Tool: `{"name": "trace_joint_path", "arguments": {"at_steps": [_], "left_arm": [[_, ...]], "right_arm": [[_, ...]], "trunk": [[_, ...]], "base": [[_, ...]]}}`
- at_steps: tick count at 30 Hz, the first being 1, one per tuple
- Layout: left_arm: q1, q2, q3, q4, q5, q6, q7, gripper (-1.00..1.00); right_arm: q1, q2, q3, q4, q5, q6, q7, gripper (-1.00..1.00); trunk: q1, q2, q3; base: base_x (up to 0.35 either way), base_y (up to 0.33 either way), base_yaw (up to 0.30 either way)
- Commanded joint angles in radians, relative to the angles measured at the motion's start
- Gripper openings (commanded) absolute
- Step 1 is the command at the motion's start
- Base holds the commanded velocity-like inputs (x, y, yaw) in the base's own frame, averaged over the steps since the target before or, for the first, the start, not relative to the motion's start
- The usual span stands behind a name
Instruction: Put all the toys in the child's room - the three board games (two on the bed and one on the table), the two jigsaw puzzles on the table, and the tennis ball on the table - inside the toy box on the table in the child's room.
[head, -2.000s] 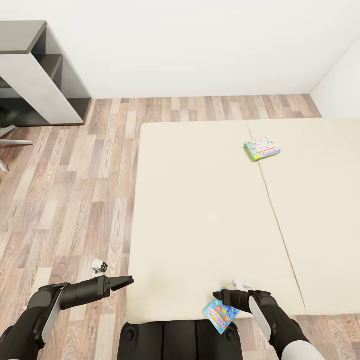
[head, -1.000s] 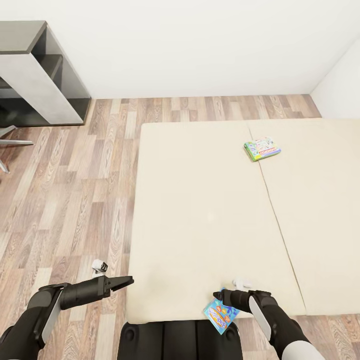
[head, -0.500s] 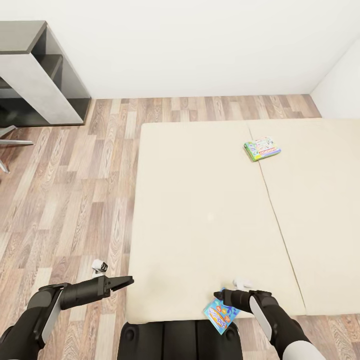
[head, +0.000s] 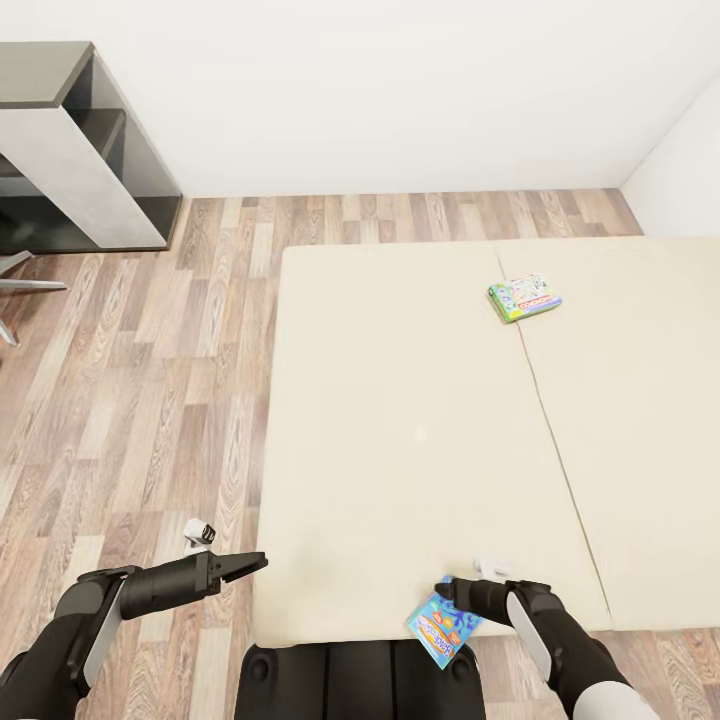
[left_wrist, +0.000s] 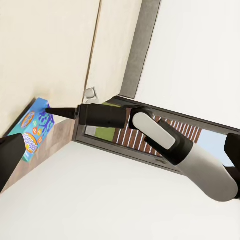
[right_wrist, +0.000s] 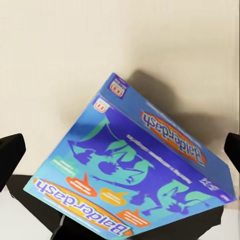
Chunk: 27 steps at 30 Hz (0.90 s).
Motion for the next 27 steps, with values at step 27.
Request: {"name": "trace_joint_path", "arguments": {"at_steps": [27], "left_arm": [[0.0, 0.0, 0.0, 0.0, -0.001, 0.01, -0.003, 1.0]], "right_arm": [[0.0, -0.014, -0.006, 0.0, -0.008, 0.023, 0.004, 1.0]], "trunk": [[0.001, -0.001, -0.001]], "base": [[0.0, 0.0, 0.0]]}}
